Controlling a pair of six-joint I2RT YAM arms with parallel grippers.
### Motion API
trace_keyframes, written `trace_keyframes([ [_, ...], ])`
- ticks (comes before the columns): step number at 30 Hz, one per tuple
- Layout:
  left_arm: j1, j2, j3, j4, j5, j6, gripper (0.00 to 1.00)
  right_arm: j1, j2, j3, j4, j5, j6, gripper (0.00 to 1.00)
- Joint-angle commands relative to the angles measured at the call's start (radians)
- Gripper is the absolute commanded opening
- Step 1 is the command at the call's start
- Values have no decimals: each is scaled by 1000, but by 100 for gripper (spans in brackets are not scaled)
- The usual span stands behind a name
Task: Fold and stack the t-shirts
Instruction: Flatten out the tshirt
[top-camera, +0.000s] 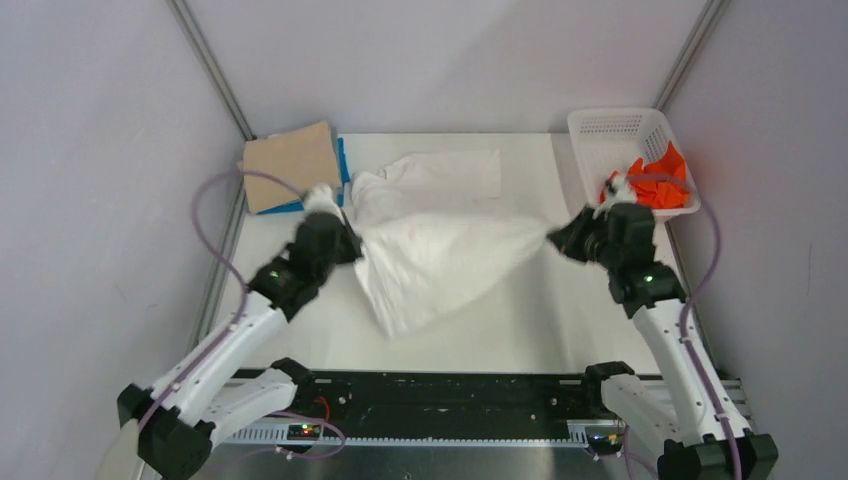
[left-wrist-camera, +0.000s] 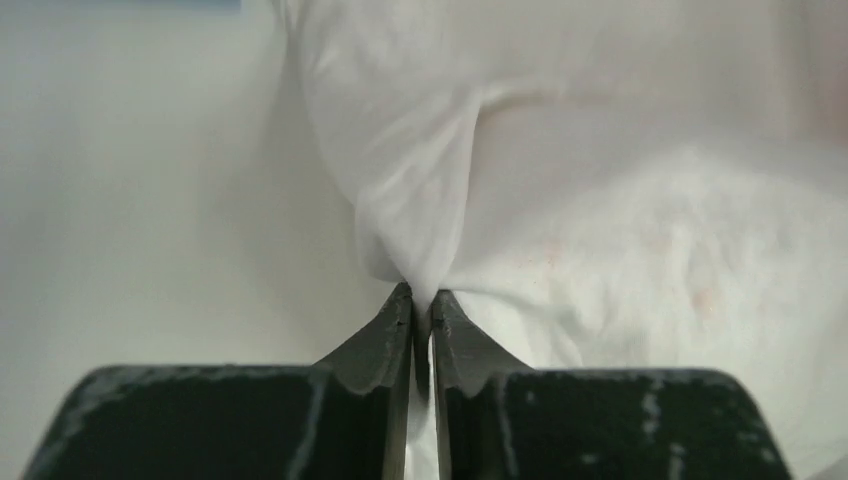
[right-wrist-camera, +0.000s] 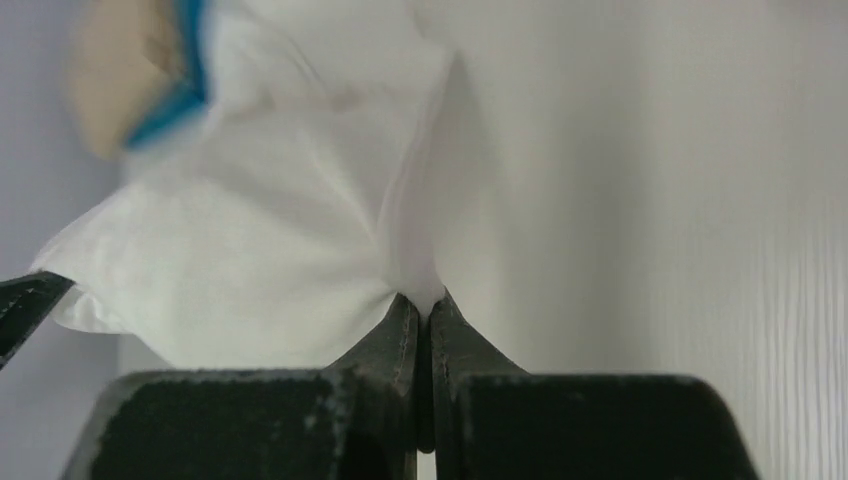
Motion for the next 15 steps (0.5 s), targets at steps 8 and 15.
trace_keyframes([
  [8, -370, 47, -480, -16, 38, -418, 55, -5, -90, -362, -352, 282, 137, 13],
  [15, -438, -37, -409, -16, 11, -380, 100, 20, -111, -306, -368, 397, 168, 98],
])
